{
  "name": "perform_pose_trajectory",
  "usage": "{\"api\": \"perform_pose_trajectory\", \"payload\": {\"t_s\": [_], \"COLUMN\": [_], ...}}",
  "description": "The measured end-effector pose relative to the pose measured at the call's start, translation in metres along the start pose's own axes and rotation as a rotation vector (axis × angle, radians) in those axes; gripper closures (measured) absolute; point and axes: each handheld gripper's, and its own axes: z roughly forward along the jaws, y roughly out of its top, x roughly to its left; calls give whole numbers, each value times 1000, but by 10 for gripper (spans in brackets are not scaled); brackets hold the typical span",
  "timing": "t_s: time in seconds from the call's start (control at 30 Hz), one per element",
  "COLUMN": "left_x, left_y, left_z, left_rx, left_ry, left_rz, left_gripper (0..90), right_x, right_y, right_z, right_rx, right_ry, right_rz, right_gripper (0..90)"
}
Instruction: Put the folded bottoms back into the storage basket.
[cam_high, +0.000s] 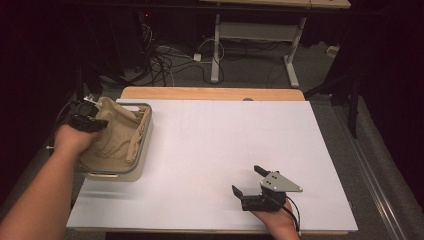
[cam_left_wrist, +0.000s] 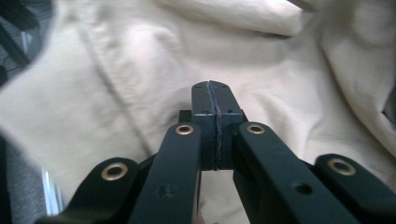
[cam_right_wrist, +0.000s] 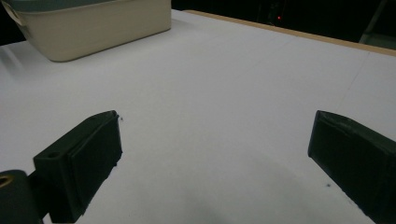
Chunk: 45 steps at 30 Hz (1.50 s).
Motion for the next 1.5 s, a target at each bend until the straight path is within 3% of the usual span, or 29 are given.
{"api": "perform_pose_trajectory", "payload": {"t_s": [0.3, 0.47, 0.6, 0.67, 0.73, 0.9, 0.97, 1.0, 1.07, 1.23, 1.37, 1.5], "left_x": [1, -1, 0, 1, 1, -6, -11, -15, -16, -13, -9, -14], "left_y": [11, 23, 31, 33, 34, 35, 33, 32, 33, 33, 28, 23], "left_z": [-5, 7, 33, 47, 59, 84, 95, 98, 100, 97, 79, 55], "left_rx": [-20, -18, 41, 97, 132, 205, 239, 231, 231, 224, 141, 101], "left_ry": [34, 43, 129, 180, 193, 231, 260, 289, 300, 272, 155, 90], "left_rz": [-6, -35, -58, -98, -107, -75, -37, -17, -18, -48, -157, -150], "left_gripper": [875, 875, 875, 876, 876, 876, 876, 875, 876, 875, 875, 873], "right_x": [0, 1, 3, 7, 10, 16, 16, 16, 15, 15, 14, 13], "right_y": [1, 2, 9, 11, 13, 14, 14, 13, 13, 14, 13, 12], "right_z": [-3, -5, -9, -9, -9, -9, -9, -8, -8, -9, -8, -8], "right_rx": [-11, -18, -52, -59, -63, -66, -64, -62, -60, -64, -56, -48], "right_ry": [2, 14, 33, 44, 54, 73, 76, 76, 76, 70, 64, 56], "right_rz": [-2, 11, 30, 27, 17, 3, 4, 5, 8, 6, 2, -15], "right_gripper": [41, 42, 42, 42, 42, 42, 43, 43, 43, 45, 46, 44]}}
